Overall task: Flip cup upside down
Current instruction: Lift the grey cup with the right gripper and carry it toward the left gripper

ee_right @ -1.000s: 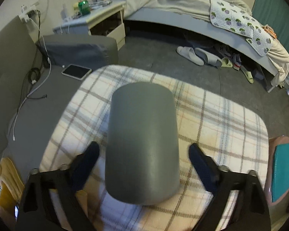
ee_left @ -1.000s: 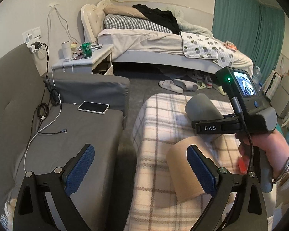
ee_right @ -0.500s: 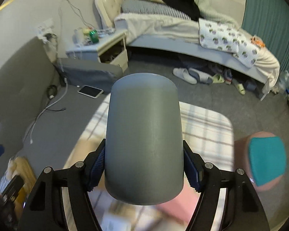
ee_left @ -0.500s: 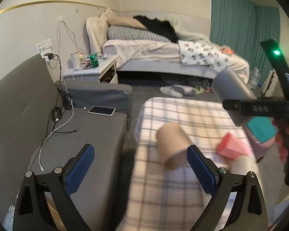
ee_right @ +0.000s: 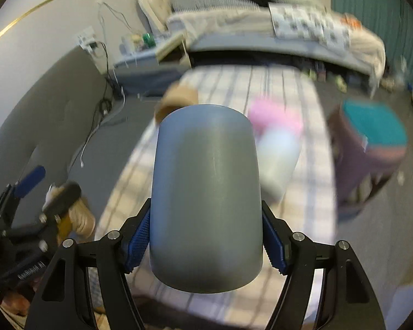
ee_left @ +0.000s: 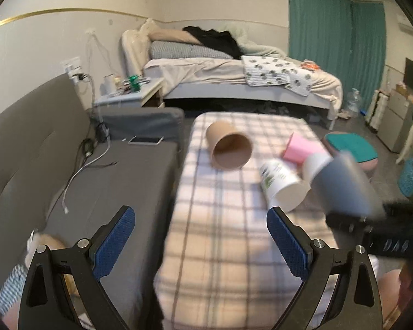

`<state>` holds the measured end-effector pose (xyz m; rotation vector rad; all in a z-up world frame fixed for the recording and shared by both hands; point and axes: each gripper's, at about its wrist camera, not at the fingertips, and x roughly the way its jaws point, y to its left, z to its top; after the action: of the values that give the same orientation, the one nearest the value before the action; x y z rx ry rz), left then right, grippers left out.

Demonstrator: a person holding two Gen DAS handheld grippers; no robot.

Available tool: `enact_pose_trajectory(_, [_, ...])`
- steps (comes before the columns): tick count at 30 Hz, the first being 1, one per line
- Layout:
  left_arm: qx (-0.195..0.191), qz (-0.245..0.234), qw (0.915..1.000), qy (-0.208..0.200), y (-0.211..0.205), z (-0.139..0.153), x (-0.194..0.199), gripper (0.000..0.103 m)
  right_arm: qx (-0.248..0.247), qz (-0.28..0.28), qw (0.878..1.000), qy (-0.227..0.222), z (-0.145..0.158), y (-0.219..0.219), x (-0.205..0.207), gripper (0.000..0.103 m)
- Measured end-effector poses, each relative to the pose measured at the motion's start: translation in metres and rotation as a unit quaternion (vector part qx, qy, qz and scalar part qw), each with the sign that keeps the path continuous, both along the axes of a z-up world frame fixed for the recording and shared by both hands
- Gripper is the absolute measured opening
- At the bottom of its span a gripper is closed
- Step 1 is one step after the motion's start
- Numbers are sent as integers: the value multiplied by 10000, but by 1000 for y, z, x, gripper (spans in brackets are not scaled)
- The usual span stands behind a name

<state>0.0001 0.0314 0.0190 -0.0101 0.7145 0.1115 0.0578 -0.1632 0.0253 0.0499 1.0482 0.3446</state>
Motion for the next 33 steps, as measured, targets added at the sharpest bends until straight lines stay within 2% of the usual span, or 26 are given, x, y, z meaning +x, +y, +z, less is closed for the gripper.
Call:
enact_pose_trajectory(4, [-11,68,9999,100,5,-20,0,99,41,-386,9984,402,-49,0,-15,71])
enact_pose_trajectory(7, [-106,134,9997,153,9,-28,2,99,67,-463,9965,689,-72,4,-16,71])
enact_pose_trajectory(11, [-269,174,9993,217,11,-34,5,99,-34,-333,9975,626,-82,13,-13,71])
enact_pose_trajectory(17, [-197,109,9995,241,3,-34,3,99,-227,-188,9985,457,-85,18,-13,71])
enact_pose_trajectory(18, [-225,101,9994,226,3,-32,3,99,-161,-192,9987,439,-83,15,-14,75])
enact_pose_trajectory(20, [-207,97,9996,179,1,-27,2,99,-70,-237,9993,267,-75,11,-16,88])
enact_pose_trajectory(21, [-192,96,9997,147,0,-24,1,99,-44,-216,9997,140,-70,11,-18,89])
enact_pose_trajectory(28, [-150,90,9998,22,-15,-11,-11,99,-300,-310,9968,-674,-32,-11,-38,91])
enact_pose_trajectory(31, [-174,-21,9998,36,-33,-9,-15,99,-412,-511,9913,-1142,-18,-32,-48,91])
enact_pose_trajectory(33, [-324,-202,9993,44,-48,-9,-16,99,-533,-691,9860,-1424,-10,-48,-53,91])
